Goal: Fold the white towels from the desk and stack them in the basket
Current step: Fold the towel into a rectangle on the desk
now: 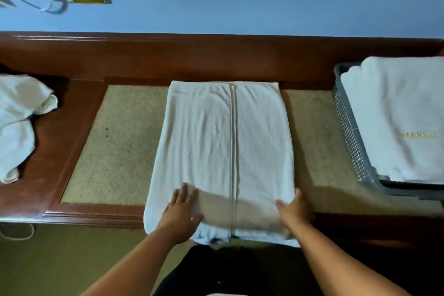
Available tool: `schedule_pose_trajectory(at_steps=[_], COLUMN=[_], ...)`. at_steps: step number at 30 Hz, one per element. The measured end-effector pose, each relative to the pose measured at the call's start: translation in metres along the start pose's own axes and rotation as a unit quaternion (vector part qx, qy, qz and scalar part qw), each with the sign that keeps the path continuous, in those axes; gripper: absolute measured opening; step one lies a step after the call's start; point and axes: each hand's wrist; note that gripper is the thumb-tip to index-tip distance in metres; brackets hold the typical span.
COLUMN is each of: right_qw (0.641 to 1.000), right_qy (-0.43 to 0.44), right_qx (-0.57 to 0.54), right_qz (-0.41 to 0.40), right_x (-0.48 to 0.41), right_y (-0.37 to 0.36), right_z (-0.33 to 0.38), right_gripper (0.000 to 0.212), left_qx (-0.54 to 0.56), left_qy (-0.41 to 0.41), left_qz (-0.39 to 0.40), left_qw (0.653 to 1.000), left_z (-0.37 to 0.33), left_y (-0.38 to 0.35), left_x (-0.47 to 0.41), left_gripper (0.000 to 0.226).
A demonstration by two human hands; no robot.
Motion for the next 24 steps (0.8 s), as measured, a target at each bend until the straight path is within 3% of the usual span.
schedule_pose_trajectory(at_steps=[4, 11, 15, 19, 22, 24], right_qw=[0.993, 1.000, 0.998, 1.000, 0.997, 0.992], right_qy=[0.040, -0.014, -0.001, -0.001, 0.024, 0.049], right_qx=[0.108, 0.001, -0.055, 0.000, 0.040, 0.057], right_qz=[0.034, -0.027, -0.023, 0.013, -0.056, -0.103], right_x=[0.006, 0.012, 0.015, 0.034, 0.058, 0.077], right_y=[0.013, 0.007, -0.003, -0.011, -0.017, -0.026], right_z=[-0.024, -0.072, -0.069, -0.078, -0.074, -0.060], right_gripper=[0.041, 0.061, 0.050, 0.045, 0.026, 0.025], left_qx=[0.025, 0.046, 0.062, 0.088, 0.112, 0.133], left_qy=[-0.011, -0.022, -0.039, -0.056, -0.066, -0.068], left_qz=[-0.009, -0.026, -0.035, -0.057, -0.072, -0.076], left_qw=[1.000, 0.998, 0.997, 0.993, 0.989, 0.986], left_z=[-0.005, -0.005, 0.004, 0.029, 0.048, 0.060], left_y=[-0.025, -0.043, -0.036, -0.032, -0.031, -0.029], left_x=[0.021, 0.034, 0.040, 0.052, 0.064, 0.074], left_gripper=[0.077, 0.072, 0.067, 0.063, 0.059, 0.055])
Point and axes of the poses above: each hand's wrist, its own x-axis away from the middle knuckle, its own y-axis out of the back of the hand, z = x × y, and after that the axes turned 11 degrees about z, right-handed
